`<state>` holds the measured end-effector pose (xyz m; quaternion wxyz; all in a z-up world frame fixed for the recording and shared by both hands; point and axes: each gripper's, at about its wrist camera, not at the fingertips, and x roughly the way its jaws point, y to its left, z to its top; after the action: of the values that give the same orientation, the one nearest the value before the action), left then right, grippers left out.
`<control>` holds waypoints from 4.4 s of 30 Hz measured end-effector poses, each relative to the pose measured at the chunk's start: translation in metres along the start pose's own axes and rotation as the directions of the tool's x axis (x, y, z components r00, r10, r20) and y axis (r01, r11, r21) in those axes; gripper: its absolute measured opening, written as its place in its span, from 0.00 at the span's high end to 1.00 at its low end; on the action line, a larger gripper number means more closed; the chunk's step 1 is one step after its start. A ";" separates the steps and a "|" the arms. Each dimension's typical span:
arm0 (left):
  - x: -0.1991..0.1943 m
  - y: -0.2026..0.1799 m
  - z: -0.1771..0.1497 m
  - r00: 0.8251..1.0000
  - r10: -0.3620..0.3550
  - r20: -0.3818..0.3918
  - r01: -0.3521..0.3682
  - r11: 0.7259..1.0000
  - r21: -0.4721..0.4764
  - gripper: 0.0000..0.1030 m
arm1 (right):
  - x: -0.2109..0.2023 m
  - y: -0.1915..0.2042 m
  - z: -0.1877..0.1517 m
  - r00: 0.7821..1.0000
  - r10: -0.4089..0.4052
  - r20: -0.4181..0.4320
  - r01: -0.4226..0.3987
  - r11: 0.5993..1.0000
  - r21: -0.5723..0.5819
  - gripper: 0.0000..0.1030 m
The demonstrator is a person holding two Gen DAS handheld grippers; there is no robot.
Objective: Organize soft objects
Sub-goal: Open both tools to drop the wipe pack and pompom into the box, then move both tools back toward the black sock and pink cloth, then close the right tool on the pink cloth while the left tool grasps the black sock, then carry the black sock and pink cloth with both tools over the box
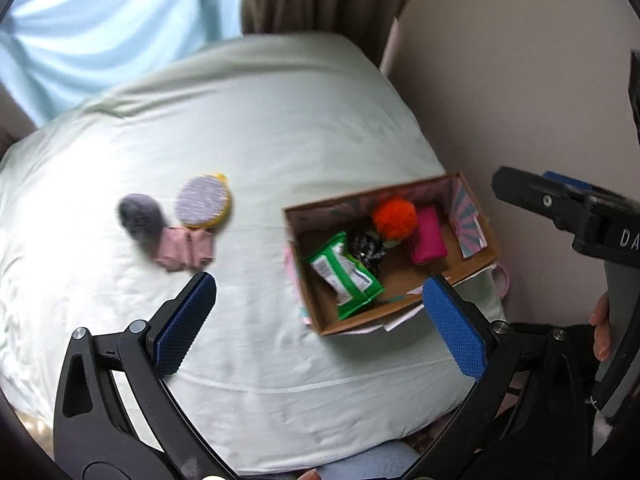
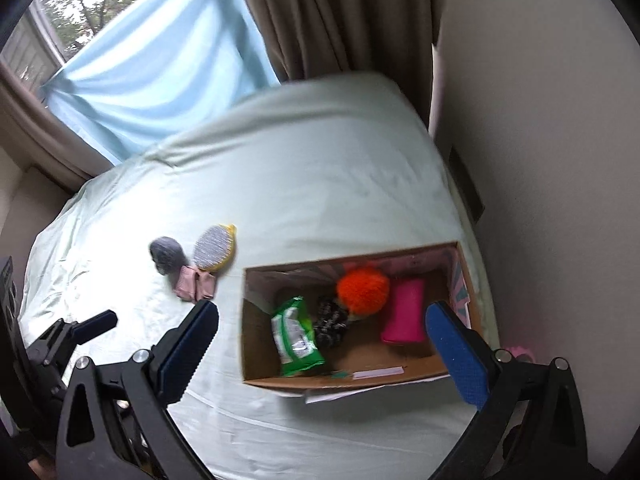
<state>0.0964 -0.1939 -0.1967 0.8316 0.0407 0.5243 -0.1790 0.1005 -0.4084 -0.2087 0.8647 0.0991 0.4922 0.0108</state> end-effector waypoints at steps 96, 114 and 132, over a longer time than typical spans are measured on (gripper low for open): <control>0.195 0.315 -0.209 0.955 0.226 -0.192 -0.294 0.813 -0.503 0.83 | 0.390 0.281 -0.049 0.981 -0.054 -0.189 0.000 0.961 -0.276 0.70; 0.092 0.302 -0.176 0.966 0.249 -0.070 -0.253 0.854 -0.456 0.83 | 0.279 0.278 -0.032 0.991 0.050 -0.123 -0.077 0.971 -0.228 0.70; -0.057 0.265 -0.063 0.984 0.151 0.099 -0.127 0.969 -0.210 0.83 | 0.090 0.280 -0.053 0.998 0.058 -0.025 -0.061 0.989 -0.138 0.70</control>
<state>0.1109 0.0840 -0.2062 0.8705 -0.0179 0.4870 -0.0680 0.1236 -0.1150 -0.2604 0.8637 0.0534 0.4960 0.0719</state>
